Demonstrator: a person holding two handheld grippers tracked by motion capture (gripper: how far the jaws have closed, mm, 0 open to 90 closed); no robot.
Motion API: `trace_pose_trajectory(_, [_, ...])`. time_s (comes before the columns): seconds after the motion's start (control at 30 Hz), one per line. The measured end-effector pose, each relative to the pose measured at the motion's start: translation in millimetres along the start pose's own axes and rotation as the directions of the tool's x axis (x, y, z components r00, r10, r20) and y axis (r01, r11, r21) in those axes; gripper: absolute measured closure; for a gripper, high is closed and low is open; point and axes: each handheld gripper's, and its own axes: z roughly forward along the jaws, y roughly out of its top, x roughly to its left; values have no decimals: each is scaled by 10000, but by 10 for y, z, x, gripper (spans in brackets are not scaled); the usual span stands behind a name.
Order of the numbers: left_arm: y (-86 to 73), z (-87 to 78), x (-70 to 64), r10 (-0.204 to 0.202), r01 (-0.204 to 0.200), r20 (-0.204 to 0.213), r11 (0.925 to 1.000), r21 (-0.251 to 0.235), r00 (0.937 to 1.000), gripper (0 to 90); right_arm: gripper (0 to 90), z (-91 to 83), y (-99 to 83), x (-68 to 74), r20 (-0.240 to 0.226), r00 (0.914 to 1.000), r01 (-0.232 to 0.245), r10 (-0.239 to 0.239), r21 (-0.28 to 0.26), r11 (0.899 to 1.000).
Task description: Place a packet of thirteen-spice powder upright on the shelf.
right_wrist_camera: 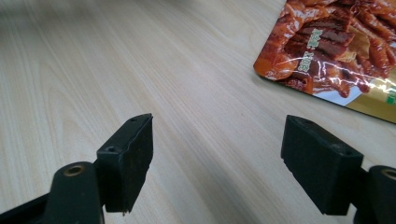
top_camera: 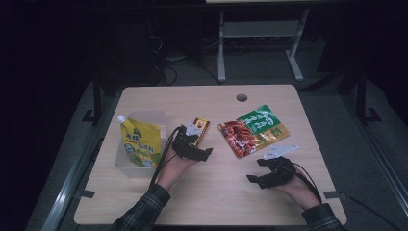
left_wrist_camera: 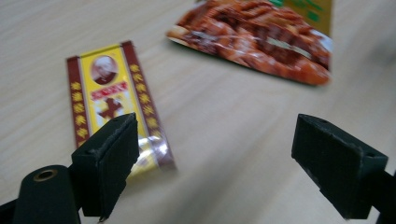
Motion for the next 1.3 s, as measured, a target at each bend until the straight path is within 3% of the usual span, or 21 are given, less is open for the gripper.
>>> trace_pose_trajectory(0.27, [62, 172, 223, -670, 684, -587, 9974, 237, 9960, 142, 246, 9, 0, 2, -59, 10000, 57, -57, 29, 10000])
trace_pose_trajectory(0.33, [61, 234, 260, -995, 1014, -659, 9945, 254, 9929, 142, 246, 11, -1, -1, -91, 9999, 44, -44, 54, 10000])
trace_pose_trajectory(0.53, [22, 356, 347, -1216, 1273, -963, 9903, 555, 9879, 141, 246, 2, -2, -1, -82, 10000, 22, -22, 15, 10000])
trace_pose_trajectory(0.9, [2, 386, 396, -1537, 1627, -1262, 9845, 648, 9800, 141, 245, 6, 0, -2, -110, 9999, 5, -4, 21, 10000])
trace_pose_trajectory(1.1, [-24, 461, 366, -1577, 1742, -1433, 9784, 1111, 9770, 146, 245, 5, 4, 1, -140, 9999, 100, -100, -31, 9999])
trace_pose_trajectory(1.3, [-35, 473, 360, -1728, 1957, -1755, 9730, 1225, 9692, 233, 245, 3, 4, -2, -151, 9999, 3, -4, -32, 10000])
